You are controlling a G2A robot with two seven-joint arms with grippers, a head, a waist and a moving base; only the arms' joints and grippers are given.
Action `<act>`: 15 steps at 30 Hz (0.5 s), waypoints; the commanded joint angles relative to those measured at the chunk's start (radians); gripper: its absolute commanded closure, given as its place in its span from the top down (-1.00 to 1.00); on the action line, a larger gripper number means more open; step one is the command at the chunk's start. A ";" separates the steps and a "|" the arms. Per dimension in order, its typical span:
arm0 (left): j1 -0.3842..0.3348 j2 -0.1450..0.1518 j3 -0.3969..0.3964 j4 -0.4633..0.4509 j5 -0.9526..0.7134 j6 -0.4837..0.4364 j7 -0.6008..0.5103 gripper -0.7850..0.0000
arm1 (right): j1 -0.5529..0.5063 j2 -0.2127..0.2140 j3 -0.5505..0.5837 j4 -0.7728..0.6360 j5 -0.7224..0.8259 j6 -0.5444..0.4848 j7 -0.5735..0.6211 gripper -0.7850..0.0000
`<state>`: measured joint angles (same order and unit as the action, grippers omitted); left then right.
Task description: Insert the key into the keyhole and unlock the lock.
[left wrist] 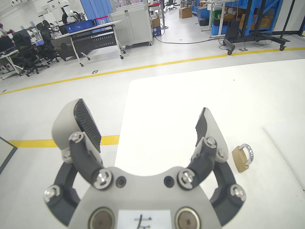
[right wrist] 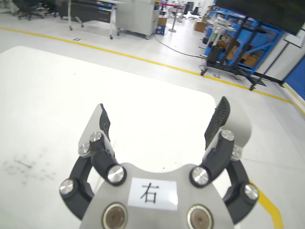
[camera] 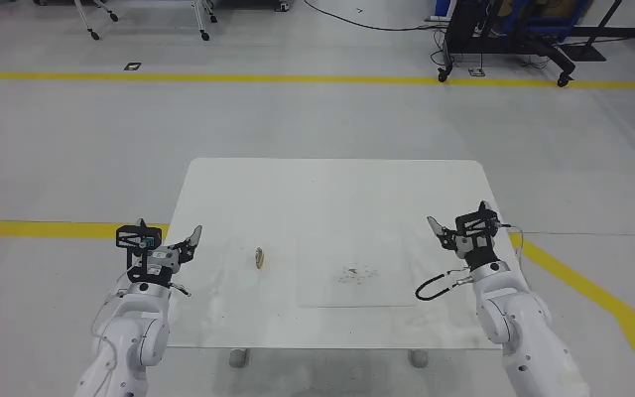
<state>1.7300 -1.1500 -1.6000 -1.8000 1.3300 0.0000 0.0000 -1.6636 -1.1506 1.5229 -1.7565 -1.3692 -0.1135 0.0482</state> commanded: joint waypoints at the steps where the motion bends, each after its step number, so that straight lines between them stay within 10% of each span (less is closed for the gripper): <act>1: 0.000 0.000 0.000 0.000 0.000 0.000 0.000 1.00 | 0.049 -0.004 -0.047 0.035 -0.004 -0.037 0.030 1.00; 15: 0.000 0.000 0.000 0.000 0.000 0.000 0.000 1.00 | 0.116 -0.013 -0.132 0.085 0.014 -0.094 0.106 1.00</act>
<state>1.7300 -1.1500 -1.6000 -1.8000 1.3300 0.0000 0.0000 -1.5464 -1.1637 1.3931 -1.6770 -1.3520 -0.2058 0.1487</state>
